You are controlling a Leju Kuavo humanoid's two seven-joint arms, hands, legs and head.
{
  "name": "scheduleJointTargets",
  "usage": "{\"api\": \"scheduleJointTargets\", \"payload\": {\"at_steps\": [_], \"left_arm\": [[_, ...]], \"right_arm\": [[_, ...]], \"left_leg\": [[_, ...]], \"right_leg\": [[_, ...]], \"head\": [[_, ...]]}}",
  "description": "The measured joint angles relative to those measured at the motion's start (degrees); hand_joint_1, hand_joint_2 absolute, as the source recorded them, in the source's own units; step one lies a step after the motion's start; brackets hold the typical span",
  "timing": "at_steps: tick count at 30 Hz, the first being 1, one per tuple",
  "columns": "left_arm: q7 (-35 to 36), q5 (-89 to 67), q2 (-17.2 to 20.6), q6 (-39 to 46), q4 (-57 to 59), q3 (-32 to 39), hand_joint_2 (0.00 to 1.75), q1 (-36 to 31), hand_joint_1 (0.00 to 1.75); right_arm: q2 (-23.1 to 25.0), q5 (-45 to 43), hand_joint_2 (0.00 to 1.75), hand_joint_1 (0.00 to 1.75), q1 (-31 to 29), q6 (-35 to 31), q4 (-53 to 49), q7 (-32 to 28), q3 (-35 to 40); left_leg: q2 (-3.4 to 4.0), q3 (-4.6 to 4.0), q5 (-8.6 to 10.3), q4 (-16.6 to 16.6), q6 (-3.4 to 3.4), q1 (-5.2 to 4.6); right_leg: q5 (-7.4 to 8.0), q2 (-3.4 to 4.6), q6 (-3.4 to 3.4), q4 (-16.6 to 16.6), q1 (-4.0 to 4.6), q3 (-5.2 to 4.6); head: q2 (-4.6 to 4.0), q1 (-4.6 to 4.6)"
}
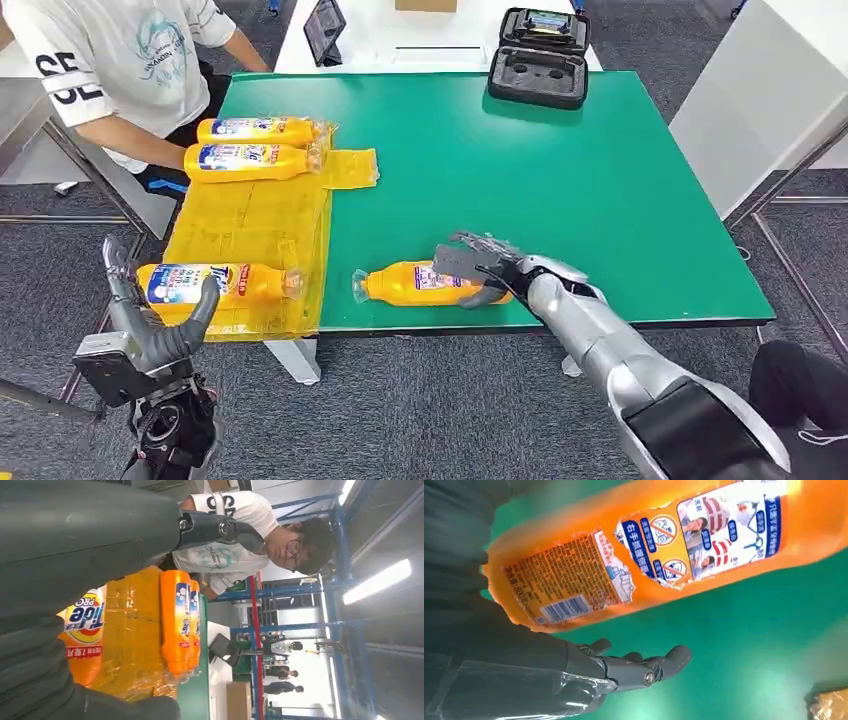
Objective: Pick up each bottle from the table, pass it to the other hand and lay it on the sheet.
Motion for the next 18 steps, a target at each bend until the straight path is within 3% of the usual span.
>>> {"api": "scheduleJointTargets", "payload": {"at_steps": [18], "left_arm": [[0.0, 1.2, 0.0, -1.6, 2.1, 0.3, 1.75, -0.5, 0.0]], "right_arm": [[0.9, -2.3, 1.75, 0.0, -1.0, 3.0, 3.1, 0.5, 0.6]], "left_leg": [[0.0, 0.02, 0.0, 0.0, 0.0, 0.0]], "right_leg": [[0.0, 0.0, 0.0, 0.0, 0.0, 0.01]], "head": [[0.0, 0.02]]}}
